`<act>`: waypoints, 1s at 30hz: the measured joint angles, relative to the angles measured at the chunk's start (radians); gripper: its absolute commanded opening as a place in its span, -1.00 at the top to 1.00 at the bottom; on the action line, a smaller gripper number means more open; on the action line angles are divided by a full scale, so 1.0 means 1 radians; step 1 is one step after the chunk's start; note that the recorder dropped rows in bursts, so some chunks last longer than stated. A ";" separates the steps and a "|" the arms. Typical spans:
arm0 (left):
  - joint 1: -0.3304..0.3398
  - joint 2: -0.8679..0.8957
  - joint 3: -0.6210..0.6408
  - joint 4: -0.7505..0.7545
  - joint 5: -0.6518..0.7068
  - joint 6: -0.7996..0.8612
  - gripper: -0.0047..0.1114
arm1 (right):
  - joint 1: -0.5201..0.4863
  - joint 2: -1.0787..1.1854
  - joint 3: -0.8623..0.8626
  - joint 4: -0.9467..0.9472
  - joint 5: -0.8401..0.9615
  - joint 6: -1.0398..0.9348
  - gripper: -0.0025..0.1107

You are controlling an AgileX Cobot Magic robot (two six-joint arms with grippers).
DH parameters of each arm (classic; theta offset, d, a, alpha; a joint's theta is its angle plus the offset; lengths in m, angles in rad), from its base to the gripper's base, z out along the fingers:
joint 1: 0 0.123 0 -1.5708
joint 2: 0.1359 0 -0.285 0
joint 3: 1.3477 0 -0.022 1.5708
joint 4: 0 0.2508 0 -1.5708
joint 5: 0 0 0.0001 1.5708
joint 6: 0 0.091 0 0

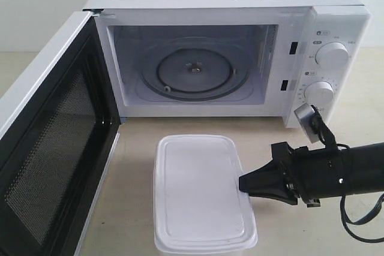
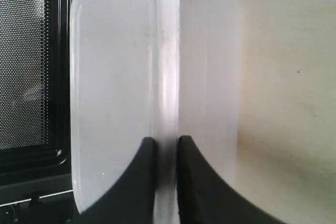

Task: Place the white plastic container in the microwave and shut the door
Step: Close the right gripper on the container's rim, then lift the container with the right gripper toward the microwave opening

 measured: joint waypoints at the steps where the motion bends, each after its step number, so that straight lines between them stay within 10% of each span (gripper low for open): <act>1: 0.000 0.000 0.000 0.000 0.000 0.000 0.84 | 0.000 -0.009 0.000 -0.003 -0.006 0.000 0.96; 30: 0.000 0.000 0.000 0.000 0.000 0.000 0.84 | 0.000 -0.752 0.180 0.066 -0.156 0.292 0.96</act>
